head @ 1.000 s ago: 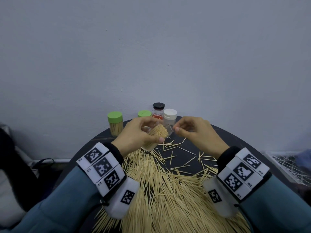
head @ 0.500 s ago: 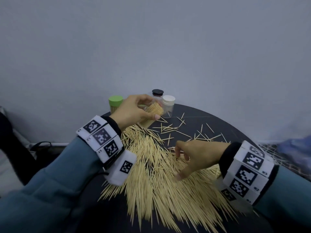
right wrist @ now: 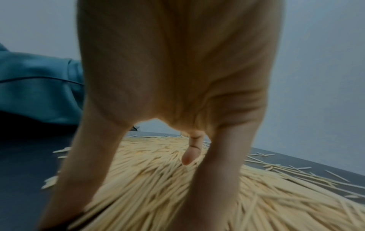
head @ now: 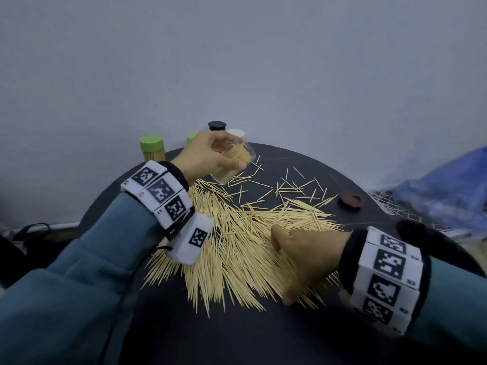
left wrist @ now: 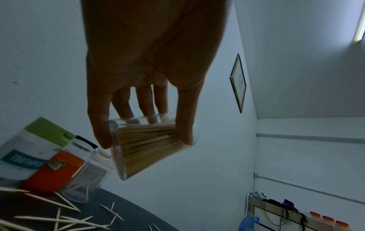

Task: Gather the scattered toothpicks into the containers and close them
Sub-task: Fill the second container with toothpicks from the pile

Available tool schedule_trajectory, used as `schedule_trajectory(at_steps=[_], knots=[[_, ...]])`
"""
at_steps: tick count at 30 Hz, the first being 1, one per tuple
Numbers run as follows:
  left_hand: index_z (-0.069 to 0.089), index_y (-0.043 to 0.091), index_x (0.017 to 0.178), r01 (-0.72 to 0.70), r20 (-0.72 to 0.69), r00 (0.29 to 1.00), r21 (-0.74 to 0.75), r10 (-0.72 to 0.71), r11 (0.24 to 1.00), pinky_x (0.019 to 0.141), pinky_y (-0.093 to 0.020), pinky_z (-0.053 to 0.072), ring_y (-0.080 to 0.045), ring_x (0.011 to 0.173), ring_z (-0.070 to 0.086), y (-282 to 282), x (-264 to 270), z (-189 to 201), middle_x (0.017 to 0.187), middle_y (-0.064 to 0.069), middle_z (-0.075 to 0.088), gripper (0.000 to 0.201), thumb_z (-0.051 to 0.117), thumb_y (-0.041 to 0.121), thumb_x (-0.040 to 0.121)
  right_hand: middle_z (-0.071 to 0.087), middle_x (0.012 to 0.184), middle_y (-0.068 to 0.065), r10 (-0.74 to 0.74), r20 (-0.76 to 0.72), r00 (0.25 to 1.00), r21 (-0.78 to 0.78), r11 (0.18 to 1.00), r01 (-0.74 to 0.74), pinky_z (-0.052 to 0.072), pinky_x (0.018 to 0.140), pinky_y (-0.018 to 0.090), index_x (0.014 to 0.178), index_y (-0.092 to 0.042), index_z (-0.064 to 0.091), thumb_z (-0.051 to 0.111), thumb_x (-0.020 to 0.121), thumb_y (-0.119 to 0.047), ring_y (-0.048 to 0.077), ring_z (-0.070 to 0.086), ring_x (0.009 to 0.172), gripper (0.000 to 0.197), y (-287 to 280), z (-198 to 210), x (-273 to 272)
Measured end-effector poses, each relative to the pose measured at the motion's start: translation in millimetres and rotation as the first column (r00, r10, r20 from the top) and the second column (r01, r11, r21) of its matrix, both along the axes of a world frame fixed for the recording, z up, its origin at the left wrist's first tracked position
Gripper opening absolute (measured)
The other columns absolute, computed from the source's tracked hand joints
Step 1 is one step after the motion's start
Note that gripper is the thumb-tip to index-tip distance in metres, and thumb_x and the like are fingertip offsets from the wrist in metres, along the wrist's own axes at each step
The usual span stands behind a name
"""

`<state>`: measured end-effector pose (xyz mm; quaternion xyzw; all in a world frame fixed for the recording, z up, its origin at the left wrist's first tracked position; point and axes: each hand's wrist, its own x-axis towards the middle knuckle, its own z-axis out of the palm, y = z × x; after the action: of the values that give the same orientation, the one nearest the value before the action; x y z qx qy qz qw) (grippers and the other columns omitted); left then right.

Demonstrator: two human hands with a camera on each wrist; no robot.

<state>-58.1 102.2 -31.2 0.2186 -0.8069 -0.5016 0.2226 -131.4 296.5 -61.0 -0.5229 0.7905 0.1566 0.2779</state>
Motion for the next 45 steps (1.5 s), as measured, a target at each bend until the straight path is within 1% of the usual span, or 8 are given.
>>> schedule_trajectory(at_steps=[3,9,20,24,28,32,40,45], knots=[[0.063,0.018,0.117,-0.015,-0.003,1.000,0.005,0.015,1.000,0.077,-0.026,0.045,-0.009,0.090,0.054,-1,4,1,0.099,0.007,0.059,0.051,0.079,0.007,0.070,0.059,0.102,0.005,-0.038,0.072,0.997,-0.003,0.999,0.039,0.047,0.057,0.026,0.119,-0.019,0.029,0.079,0.071,-0.033,0.014,0.054,0.060,0.071,-4,-4,-3],[0.062,0.017,0.122,-0.058,0.011,0.998,0.016,0.057,0.998,0.098,-0.046,0.047,-0.024,0.111,0.058,-4,10,3,0.117,-0.005,0.062,0.057,0.080,0.009,0.068,0.057,0.063,-0.001,-0.097,0.175,0.980,-0.029,0.994,0.104,0.049,0.058,0.027,0.101,-0.019,0.036,0.075,0.076,-0.019,0.013,0.057,0.050,0.046,-19,-10,-16],[0.061,0.018,0.124,-0.061,0.023,0.998,0.024,0.061,0.998,0.098,-0.042,0.045,-0.021,0.112,0.054,-6,7,3,0.115,-0.003,0.060,0.060,0.079,0.010,0.068,0.068,0.100,0.007,-0.048,-0.001,0.999,-0.205,0.978,0.047,0.052,0.077,0.032,0.108,-0.017,0.049,0.071,0.077,-0.038,0.015,0.062,0.073,0.044,-37,10,-44],[0.062,0.017,0.122,-0.038,0.017,0.999,0.024,0.037,0.999,0.088,-0.034,0.043,-0.013,0.099,0.055,-3,2,2,0.103,0.005,0.060,0.056,0.079,0.008,0.069,0.059,0.103,-0.001,-0.129,-0.067,0.989,-0.143,0.983,0.119,0.050,0.079,0.031,0.117,-0.020,0.043,0.075,0.069,-0.048,0.017,0.061,0.090,0.064,-14,23,-56],[0.062,0.016,0.121,-0.008,0.018,1.000,0.026,0.007,1.000,0.087,-0.033,0.042,-0.005,0.089,0.053,3,-5,1,0.100,0.007,0.060,0.056,0.078,0.008,0.069,0.053,0.098,-0.005,-0.254,-0.104,0.962,0.061,0.964,0.261,0.051,0.070,0.031,0.142,-0.022,0.011,0.077,0.059,-0.058,0.014,0.059,0.067,0.113,12,21,-57],[0.063,0.020,0.114,0.019,0.022,1.000,0.021,-0.019,1.000,0.082,-0.032,0.043,-0.010,0.090,0.054,6,-10,-4,0.107,0.001,0.060,0.054,0.080,0.008,0.064,0.047,0.138,0.012,-0.319,-0.176,0.931,0.156,0.925,0.347,0.051,0.089,0.038,0.145,-0.015,-0.019,0.077,0.056,-0.062,0.028,0.062,0.106,0.140,26,8,-60],[0.063,0.019,0.113,0.016,0.039,0.999,-0.006,-0.016,1.000,0.081,-0.029,0.040,-0.007,0.086,0.052,6,-11,-7,0.096,0.006,0.057,0.049,0.079,0.006,0.068,0.056,0.129,0.013,-0.367,-0.087,0.926,0.058,0.926,0.373,0.049,0.093,0.034,0.145,0.002,-0.004,0.073,0.071,-0.050,0.027,0.060,0.111,0.119,20,4,-65],[0.062,0.019,0.116,0.014,0.042,0.999,-0.001,-0.014,1.000,0.077,-0.028,0.041,-0.002,0.084,0.050,4,-10,-6,0.095,0.009,0.057,0.051,0.078,0.006,0.070,0.061,0.119,0.010,-0.314,-0.035,0.949,0.022,0.949,0.315,0.050,0.085,0.033,0.130,-0.001,0.039,0.072,0.078,-0.037,0.025,0.064,0.101,0.072,5,4,-66]])
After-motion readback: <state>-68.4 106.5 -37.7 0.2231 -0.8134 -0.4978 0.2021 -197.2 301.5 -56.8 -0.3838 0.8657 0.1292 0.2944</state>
